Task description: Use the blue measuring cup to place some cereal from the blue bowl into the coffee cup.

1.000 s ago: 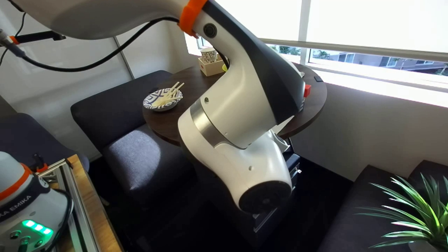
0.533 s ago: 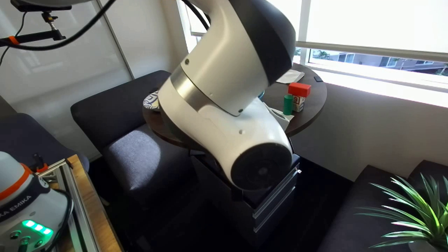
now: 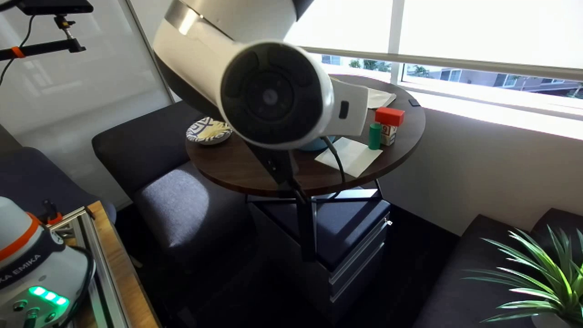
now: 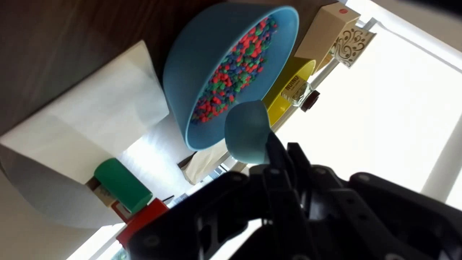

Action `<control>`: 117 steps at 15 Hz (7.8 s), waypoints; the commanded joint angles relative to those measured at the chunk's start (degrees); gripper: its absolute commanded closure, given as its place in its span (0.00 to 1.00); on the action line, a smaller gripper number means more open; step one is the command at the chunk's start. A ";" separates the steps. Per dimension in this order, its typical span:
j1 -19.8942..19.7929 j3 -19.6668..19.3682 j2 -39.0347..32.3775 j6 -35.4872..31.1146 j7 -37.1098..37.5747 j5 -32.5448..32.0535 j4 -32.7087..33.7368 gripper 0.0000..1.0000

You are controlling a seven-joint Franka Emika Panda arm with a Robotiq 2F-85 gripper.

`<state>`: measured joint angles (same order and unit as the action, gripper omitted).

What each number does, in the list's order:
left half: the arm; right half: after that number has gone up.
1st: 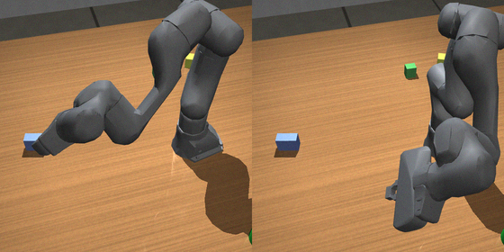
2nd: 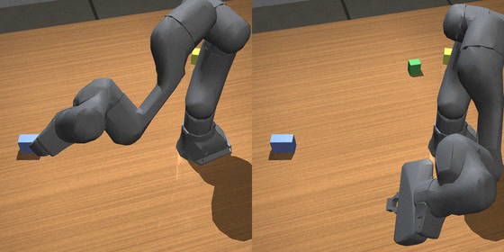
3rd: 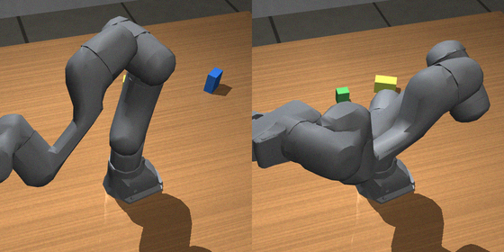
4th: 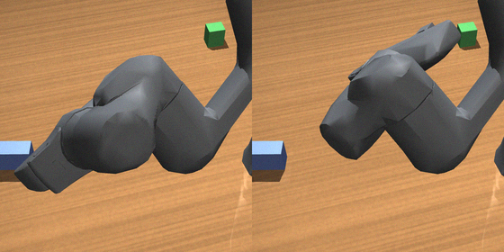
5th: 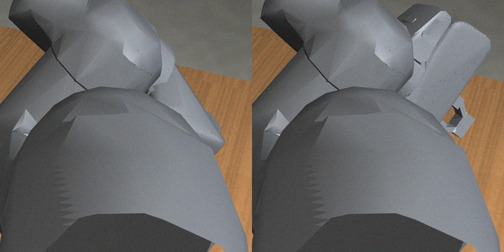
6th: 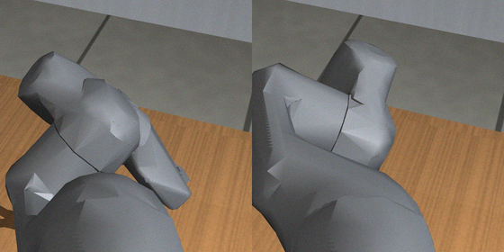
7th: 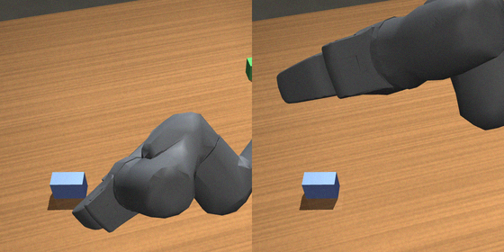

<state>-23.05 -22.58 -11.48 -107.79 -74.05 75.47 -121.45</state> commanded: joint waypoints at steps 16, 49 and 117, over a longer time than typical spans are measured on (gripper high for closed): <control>5.10 4.32 13.94 -21.61 -13.50 -3.07 -10.38 0.98; 12.22 16.31 11.03 -61.15 -39.90 -6.90 -16.87 0.98; 6.20 8.53 -2.87 42.78 35.88 -2.54 17.40 0.91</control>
<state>-16.68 -14.13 -14.28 -65.09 -38.15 72.97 -104.11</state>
